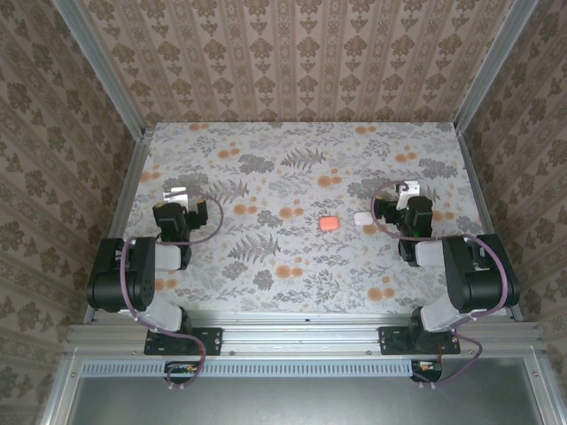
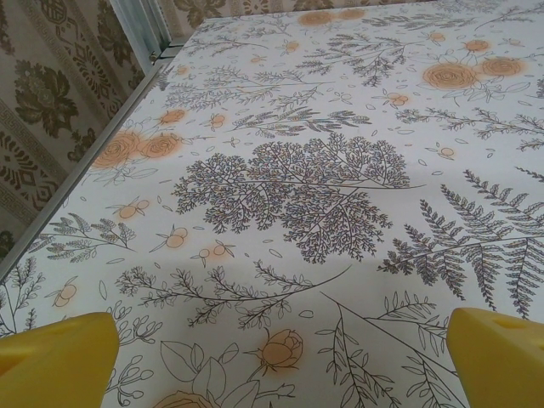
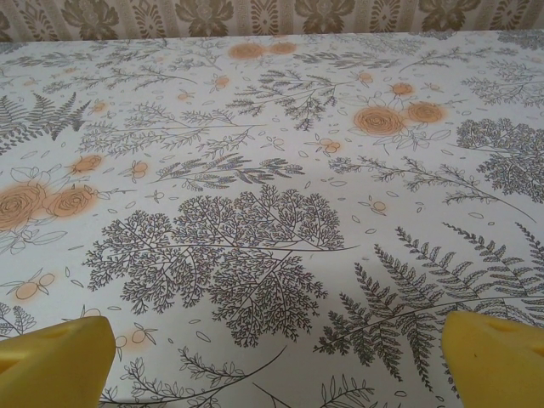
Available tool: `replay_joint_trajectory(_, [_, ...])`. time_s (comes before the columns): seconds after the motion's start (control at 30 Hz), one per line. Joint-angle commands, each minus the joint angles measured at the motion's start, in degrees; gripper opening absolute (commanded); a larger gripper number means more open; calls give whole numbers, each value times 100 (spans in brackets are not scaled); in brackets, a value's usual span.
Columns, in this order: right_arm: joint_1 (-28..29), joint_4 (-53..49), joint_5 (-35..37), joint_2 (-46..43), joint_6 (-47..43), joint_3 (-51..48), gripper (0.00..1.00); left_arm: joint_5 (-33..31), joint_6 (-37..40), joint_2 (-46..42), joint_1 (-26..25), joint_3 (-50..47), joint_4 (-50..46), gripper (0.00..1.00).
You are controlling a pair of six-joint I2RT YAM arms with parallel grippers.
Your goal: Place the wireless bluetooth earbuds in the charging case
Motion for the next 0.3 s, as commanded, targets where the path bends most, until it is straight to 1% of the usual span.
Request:
replay_joint_trajectory(0.0, [13,36,-98,-3,54,86,100,84,76,-55,-22,131,-7,100])
replay_joint_trajectory(0.27, [23,53,-85,-19,44,65,100,110,76,-51,-15,138,-14,100])
